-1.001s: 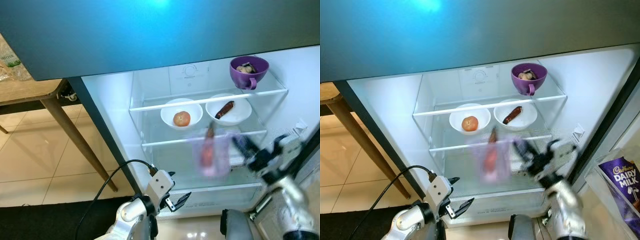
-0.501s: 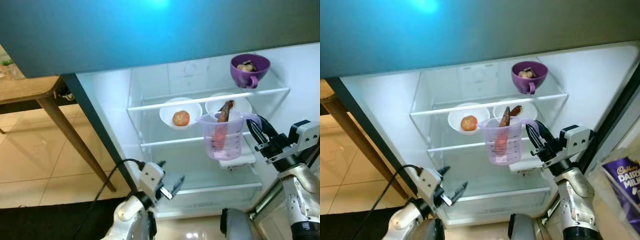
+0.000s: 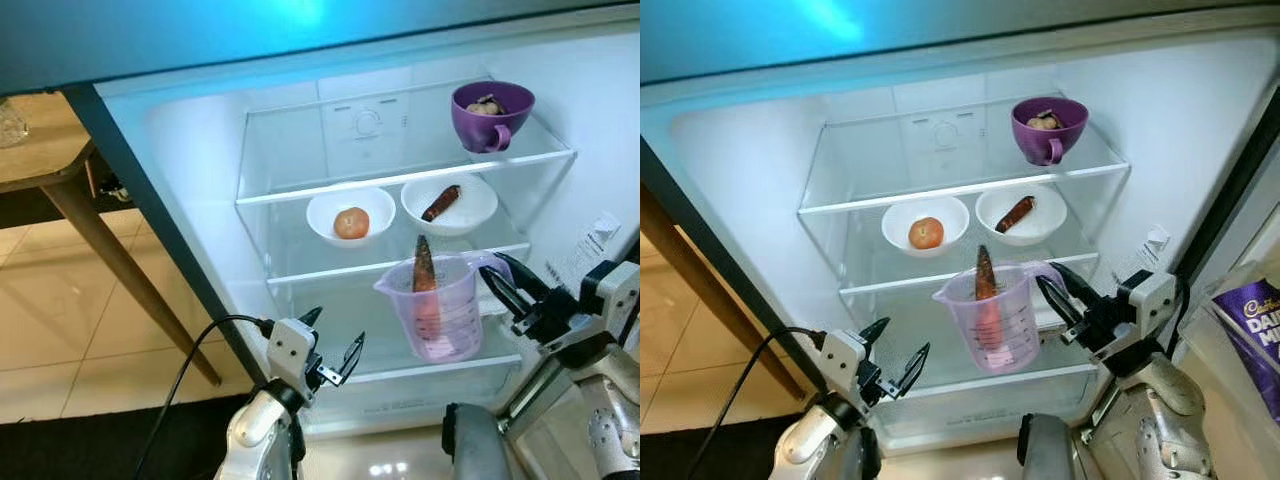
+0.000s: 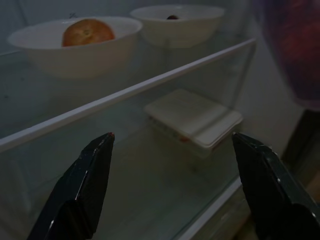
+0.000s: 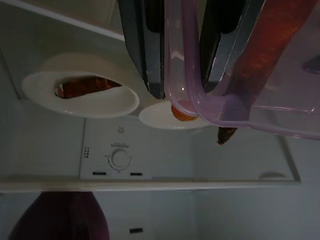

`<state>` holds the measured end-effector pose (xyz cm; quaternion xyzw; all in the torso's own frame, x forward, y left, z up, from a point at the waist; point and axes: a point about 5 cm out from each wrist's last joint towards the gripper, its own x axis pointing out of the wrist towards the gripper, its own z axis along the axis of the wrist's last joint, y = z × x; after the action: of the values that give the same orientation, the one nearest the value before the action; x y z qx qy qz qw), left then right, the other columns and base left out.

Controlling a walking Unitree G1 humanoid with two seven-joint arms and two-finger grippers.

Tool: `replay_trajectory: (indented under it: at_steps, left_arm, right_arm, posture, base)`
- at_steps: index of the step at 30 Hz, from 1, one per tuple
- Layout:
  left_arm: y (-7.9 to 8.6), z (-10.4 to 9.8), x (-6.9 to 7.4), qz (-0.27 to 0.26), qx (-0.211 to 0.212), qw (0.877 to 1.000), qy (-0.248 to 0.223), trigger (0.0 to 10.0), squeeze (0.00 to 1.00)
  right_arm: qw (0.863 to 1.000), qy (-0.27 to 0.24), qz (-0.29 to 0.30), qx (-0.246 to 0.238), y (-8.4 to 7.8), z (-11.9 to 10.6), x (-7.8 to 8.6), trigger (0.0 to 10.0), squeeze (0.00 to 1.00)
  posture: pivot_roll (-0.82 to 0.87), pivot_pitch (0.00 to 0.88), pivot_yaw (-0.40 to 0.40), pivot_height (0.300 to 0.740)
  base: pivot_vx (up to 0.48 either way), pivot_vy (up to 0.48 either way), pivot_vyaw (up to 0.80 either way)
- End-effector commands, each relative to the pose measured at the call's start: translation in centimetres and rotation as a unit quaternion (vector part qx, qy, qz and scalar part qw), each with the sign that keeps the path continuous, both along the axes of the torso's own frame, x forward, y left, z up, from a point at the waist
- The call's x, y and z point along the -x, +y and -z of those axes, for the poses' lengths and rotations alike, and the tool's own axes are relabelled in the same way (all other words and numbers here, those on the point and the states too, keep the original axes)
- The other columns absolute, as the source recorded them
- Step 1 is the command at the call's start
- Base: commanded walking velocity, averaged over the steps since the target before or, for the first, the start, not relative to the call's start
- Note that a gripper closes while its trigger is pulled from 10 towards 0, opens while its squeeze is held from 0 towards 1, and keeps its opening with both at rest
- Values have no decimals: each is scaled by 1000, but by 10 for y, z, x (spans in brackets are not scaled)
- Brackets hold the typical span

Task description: Restocking fridge

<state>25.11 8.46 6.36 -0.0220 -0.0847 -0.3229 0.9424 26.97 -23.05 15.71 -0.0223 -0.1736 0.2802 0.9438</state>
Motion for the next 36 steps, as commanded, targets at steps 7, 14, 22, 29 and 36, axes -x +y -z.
replay_trajectory:
  at_steps: [7, 14, 22, 29, 36]
  left_arm:
    - [-10, -26, -5, 2, 40, 999, -30, 10000, 0]
    - [-12, -46, -6, 2, 59, 997, -52, 10000, 0]
    - [-14, -55, -1, 13, 63, 996, -57, 10000, 0]
    - [-13, -58, 2, 16, 62, 996, -55, 10000, 0]
    - [-9, -67, -1, 10, 65, 996, -63, 10000, 0]
  right_arm:
    - [998, -40, -30, -26, 6, -20, 5, 10000, 0]
    - [995, -58, -70, -36, 15, -31, 11, 10000, 0]
    - [991, -87, -92, -50, 27, -51, 11, 10000, 0]
    - [985, -109, -116, -69, 35, -66, 12, 10000, 0]
    - [980, -126, -135, -74, 50, -78, 13, 10000, 0]
  posture:
    - [-30, 56, 90, 451]
    - [-27, 57, 94, 447]
    - [-26, 58, 93, 447]
    - [-23, 58, 91, 447]
    - [-24, 51, 88, 447]
  base:
    - [0, 0, 0]
    - [0, 0, 0]
    - [0, 0, 0]
    - [0, 0, 0]
    - [0, 0, 0]
